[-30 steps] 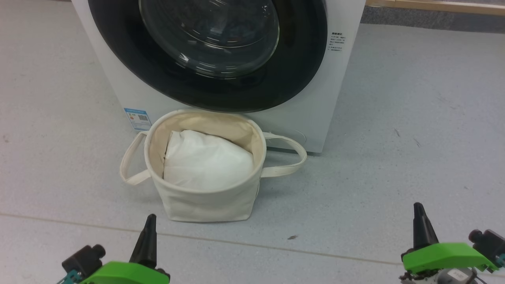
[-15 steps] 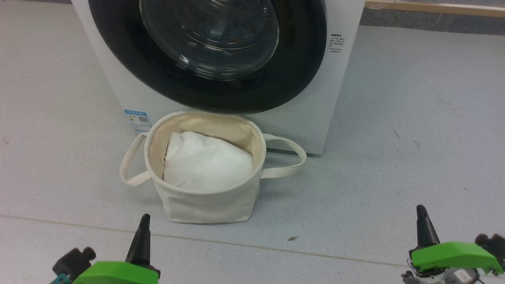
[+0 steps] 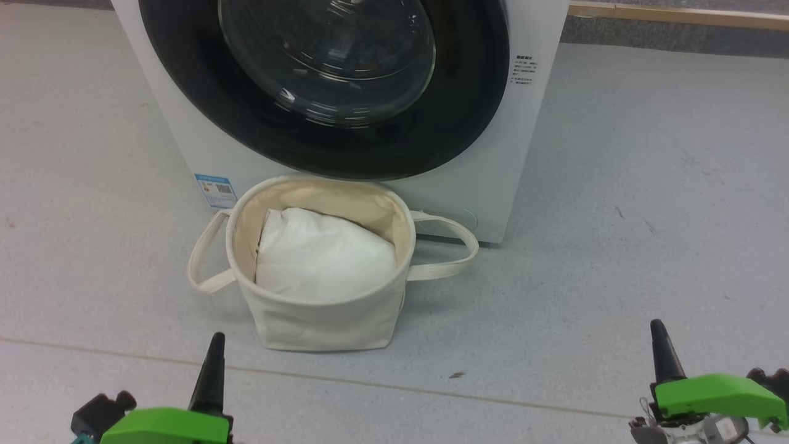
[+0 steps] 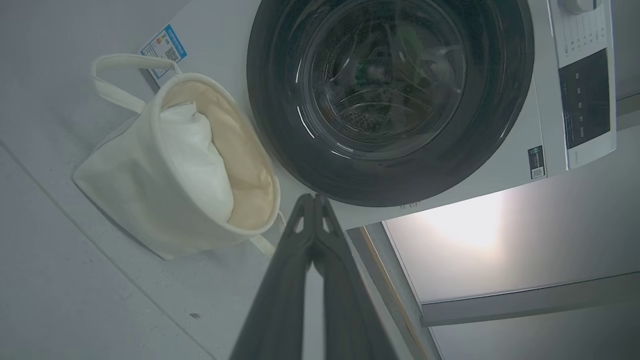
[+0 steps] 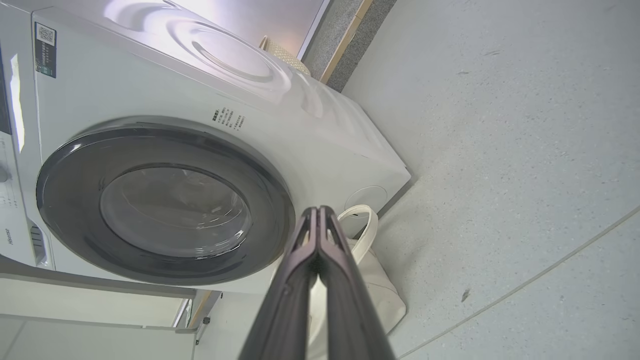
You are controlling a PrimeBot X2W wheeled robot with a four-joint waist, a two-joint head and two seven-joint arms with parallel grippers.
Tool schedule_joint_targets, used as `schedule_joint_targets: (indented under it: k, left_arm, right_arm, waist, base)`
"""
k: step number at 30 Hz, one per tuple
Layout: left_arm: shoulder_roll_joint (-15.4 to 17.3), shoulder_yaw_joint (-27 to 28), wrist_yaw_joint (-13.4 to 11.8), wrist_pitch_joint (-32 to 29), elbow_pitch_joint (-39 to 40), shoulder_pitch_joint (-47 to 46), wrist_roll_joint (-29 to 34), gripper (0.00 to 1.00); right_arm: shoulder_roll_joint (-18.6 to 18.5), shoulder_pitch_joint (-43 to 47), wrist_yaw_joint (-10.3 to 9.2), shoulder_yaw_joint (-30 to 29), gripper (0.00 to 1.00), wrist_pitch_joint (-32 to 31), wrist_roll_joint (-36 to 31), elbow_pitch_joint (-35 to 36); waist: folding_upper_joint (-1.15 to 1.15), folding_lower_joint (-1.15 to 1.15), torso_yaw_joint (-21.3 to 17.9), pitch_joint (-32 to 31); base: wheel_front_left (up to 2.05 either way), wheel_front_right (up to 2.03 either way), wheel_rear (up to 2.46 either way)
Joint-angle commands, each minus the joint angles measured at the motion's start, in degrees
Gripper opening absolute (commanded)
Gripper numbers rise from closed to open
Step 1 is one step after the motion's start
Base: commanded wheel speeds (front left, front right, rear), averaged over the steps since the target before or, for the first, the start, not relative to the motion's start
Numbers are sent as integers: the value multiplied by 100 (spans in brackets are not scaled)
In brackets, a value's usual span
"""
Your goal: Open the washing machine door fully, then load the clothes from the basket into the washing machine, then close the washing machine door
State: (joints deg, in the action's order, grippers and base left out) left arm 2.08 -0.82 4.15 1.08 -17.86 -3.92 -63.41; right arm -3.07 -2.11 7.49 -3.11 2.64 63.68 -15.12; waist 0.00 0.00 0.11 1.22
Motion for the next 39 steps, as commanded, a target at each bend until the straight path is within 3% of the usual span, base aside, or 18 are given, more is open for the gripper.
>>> schedule_joint_targets:
  k: [1,39]
  left_arm:
    - [52,180,80,-39,219,-224,-161,0]
    - [77,674,307,-680,362,-228,-2587,0]
  right_arm:
    - [-100,-263,0,45,0,-51,174,168]
    - [-98,-380,0,-155,0,-705,2683,124]
  waist:
    - [0,0,0,-3]
    - [0,0,-10,-94]
  base:
    - [0,0,0]
    - [0,0,0]
